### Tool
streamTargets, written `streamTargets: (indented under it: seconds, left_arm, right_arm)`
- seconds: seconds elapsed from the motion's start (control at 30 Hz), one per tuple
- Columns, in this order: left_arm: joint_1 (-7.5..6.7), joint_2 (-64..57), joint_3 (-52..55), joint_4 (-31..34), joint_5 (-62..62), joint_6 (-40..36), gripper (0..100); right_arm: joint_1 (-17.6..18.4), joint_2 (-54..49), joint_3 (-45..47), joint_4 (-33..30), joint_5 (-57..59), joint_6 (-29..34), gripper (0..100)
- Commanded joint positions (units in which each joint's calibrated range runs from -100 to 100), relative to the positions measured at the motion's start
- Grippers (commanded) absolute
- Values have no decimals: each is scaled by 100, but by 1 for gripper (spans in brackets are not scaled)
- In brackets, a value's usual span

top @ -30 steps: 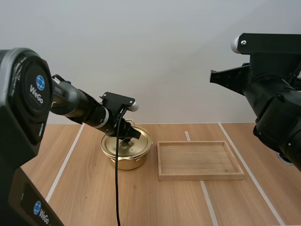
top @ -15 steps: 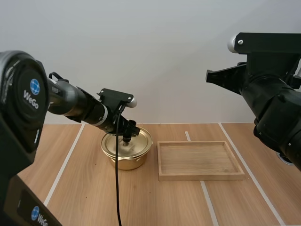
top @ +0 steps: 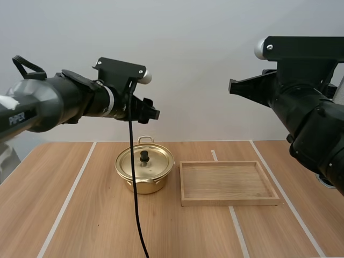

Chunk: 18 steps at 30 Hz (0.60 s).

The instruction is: Open the pot, put the pineapple inside, and close it

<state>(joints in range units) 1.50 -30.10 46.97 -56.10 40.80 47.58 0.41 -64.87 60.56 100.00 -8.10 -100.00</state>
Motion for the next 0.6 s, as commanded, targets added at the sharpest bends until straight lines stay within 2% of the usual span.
streamTargets:
  seconds: [0.0, 0.13, 0.23, 0.33, 0.57]
  left_arm:
    - [-19, -443, -48, -156, -222, -88, 86]
    - [-19, -958, -48, -255, -418, -122, 57]
    - [-19, -1349, -48, -245, -638, -352, 26]
    - [-19, -1779, -32, -245, -960, -517, 1]
    - [-19, -2818, 224, -390, -1640, -572, 0]
  right_arm:
    - [-22, -58, 3, 0, 164, 0, 0]
    - [-22, -58, 3, 0, 164, 0, 0]
    - [-22, -58, 3, 0, 164, 0, 0]
    - [-22, -84, 3, 0, 164, 0, 0]
    - [-22, -561, 3, 0, 164, 0, 0]
